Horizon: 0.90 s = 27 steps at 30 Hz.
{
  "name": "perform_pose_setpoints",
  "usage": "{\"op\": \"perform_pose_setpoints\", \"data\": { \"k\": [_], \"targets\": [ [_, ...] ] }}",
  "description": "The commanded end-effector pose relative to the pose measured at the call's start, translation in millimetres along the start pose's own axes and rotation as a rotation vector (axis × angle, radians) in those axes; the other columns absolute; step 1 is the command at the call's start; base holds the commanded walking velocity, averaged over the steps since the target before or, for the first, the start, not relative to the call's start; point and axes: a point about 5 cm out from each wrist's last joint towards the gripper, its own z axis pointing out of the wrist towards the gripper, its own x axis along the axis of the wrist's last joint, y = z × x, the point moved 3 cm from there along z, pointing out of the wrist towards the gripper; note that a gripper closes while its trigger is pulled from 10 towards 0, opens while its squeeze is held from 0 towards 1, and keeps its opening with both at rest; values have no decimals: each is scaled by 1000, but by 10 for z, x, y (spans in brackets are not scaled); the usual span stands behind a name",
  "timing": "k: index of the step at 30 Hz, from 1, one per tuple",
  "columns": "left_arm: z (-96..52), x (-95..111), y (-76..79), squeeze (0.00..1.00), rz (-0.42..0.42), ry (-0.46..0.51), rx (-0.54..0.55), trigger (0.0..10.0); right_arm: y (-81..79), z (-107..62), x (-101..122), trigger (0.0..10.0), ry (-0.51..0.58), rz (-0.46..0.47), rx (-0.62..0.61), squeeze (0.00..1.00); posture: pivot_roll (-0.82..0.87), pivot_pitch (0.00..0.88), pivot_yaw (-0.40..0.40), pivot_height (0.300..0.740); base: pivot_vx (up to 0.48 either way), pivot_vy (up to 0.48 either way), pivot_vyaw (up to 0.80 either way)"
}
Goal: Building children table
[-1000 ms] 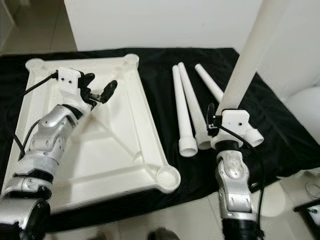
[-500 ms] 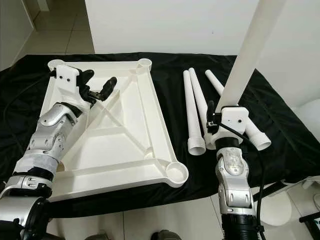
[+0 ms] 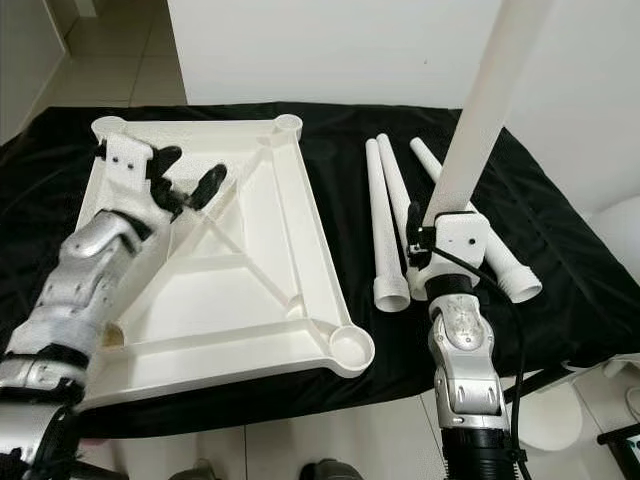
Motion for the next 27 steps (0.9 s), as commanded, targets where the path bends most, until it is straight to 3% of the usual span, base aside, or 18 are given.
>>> {"op": "perform_pose_setpoints", "data": {
  "k": [1, 11, 18, 27],
  "targets": [
    [-36, 23, 320, 0, 17, 7, -346, 10000, 25, 18, -27, 10000, -15, -17, -2, 0, 75, 0, -52, 740, 0, 0, 0],
    [28, 8, 286, 0, -9, 37, -213, 10000, 0, -6, -49, 10000, -19, -3, -7, 0, 76, 0, -55, 740, 0, 0, 0],
    [6, 10, 303, 0, -21, 33, -203, 10000, -8, -16, -54, 10000, -22, -3, -3, 0, 75, 0, -57, 740, 0, 0, 0],
    [21, 7, 267, 0, -24, 29, -183, 10000, -1, 5, -62, 10000, -22, -7, 0, 0, 82, 0, -56, 740, 0, -337, 0]
  ]
}}
